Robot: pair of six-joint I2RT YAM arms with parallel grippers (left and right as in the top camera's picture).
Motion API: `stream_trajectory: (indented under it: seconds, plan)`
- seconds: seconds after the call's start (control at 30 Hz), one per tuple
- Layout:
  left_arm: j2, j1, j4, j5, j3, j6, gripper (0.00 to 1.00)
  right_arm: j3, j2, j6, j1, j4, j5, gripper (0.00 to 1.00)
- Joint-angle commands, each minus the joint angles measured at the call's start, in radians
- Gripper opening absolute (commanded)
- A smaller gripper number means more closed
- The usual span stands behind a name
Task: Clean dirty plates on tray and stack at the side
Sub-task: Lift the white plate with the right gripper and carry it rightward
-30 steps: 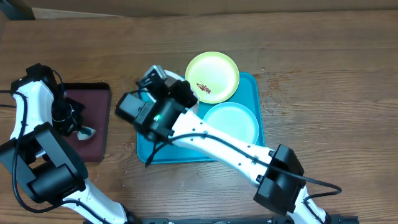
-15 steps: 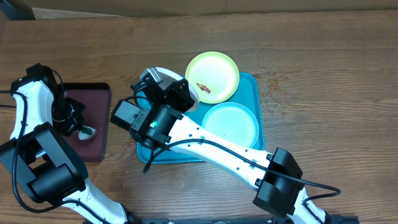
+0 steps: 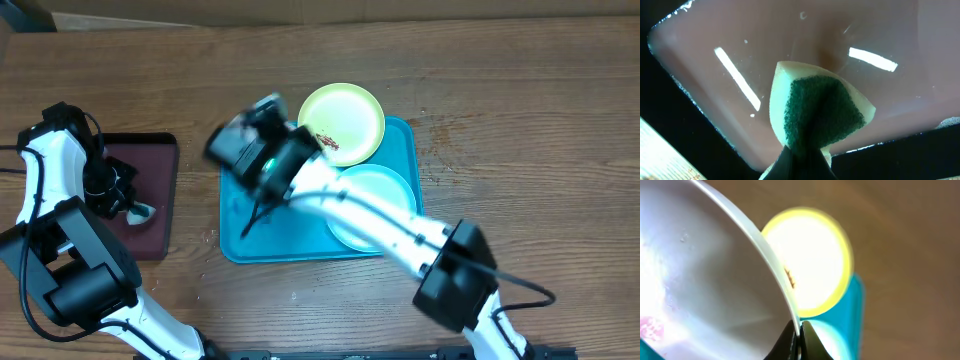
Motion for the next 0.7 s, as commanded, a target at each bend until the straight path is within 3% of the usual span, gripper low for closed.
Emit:
stream_trajectory:
  seconds: [0.0,0.07,0.23,0.43,0.67]
  plan:
    - [-0.018,0.0,-0.003,0.011,-0.004,0.013,0.04,0.03,-0.046,0.079,-0.174,0.006,-0.458,0.04]
    - [-0.018,0.0,-0.003,0.012,-0.004,0.013,0.04,0.03,-0.046,0.079,-0.3,0.0,-0.718,0.04]
    - [-0.018,0.0,-0.003,0.013,-0.004,0.019,0.04,0.021,-0.046,0.008,-0.587,-0.035,-1.063,0.04]
    - [-0.018,0.0,-0.002,0.015,-0.004,0.019,0.04,-0.036,-0.046,-0.14,-0.847,-0.162,-1.067,0.04]
    - [-0.018,-0.001,-0.003,0.019,-0.004,0.02,0.04,-0.191,-0.045,-0.248,-1.073,-0.127,-1.051,0.04]
